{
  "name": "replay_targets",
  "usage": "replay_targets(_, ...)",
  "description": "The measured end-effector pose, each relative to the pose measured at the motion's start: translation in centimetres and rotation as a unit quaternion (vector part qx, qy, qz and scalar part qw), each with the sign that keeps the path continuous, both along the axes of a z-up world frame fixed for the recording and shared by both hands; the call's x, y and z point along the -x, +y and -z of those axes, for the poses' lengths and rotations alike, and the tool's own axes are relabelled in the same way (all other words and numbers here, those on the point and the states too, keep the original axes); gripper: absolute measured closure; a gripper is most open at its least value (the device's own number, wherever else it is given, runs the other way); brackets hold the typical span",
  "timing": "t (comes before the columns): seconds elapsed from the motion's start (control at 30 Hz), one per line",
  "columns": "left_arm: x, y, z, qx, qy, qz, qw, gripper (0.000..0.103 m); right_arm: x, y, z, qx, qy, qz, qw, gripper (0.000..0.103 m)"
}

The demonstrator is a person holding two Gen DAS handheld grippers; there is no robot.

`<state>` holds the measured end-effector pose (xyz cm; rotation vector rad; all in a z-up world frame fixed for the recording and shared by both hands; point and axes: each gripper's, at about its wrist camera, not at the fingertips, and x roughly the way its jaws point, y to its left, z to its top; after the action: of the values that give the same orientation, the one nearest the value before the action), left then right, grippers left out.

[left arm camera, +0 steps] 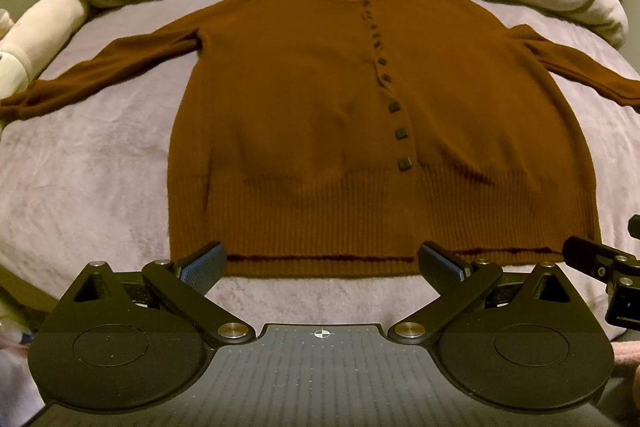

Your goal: Fold small clothes

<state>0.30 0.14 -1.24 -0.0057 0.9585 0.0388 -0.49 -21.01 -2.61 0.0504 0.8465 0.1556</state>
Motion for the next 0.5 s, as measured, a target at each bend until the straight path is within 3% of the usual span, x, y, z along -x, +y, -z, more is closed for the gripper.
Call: replay_targets(0.5, -0.12, -0.09, 0.27, -0.001, 0.007, 0.0, 1.0, 0.0, -0.06, -0.17, 0.29, -0.004, 0.007, 0.004, 1.0, 0.004)
